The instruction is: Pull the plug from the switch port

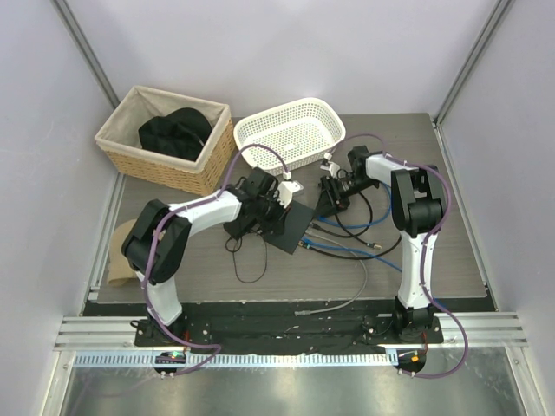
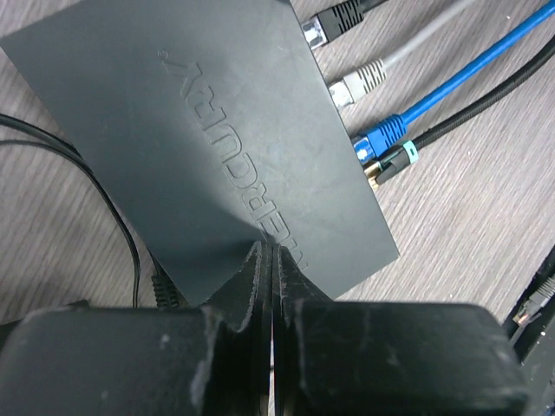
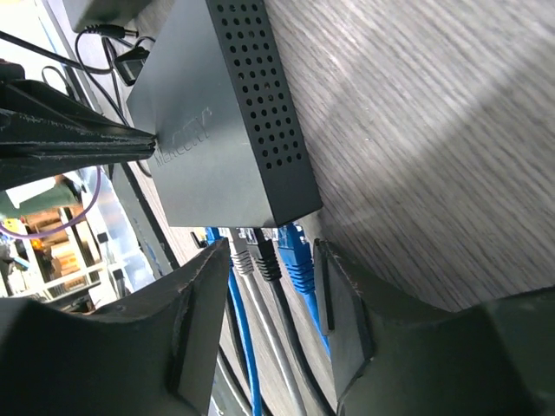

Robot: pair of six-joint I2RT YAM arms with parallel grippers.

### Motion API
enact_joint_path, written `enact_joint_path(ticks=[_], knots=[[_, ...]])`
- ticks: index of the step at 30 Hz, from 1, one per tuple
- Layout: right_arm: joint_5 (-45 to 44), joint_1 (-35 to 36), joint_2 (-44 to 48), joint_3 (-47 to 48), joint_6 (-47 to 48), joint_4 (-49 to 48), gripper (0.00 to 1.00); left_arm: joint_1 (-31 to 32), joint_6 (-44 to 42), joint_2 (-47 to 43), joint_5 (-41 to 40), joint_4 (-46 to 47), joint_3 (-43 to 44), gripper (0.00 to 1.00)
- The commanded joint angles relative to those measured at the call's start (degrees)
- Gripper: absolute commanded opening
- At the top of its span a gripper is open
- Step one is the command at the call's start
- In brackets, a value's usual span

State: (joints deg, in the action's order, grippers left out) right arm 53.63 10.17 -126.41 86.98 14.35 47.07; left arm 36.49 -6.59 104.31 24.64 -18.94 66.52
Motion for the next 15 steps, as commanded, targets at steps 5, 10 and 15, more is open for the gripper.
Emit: enact_joint_path(ticks=[5, 10, 15], knots=[[-8.19, -0.07, -3.23, -3.04, -0.81, -2.51, 0.45, 1.13, -0.79, 2.39, -3.64, -0.84, -0.78, 0.0], [-8.27, -0.15, -4.19, -3.31, -1.43, -2.86, 0.35, 1.74, -0.71, 2.83, -3.46, -0.84, -0.43, 0.0], [-9.24, -0.24, -5.34, -2.26, -4.49, -3.56, 0.33, 2.36, -0.71, 3.0, -3.64, -1.01, -0.08, 0.0]])
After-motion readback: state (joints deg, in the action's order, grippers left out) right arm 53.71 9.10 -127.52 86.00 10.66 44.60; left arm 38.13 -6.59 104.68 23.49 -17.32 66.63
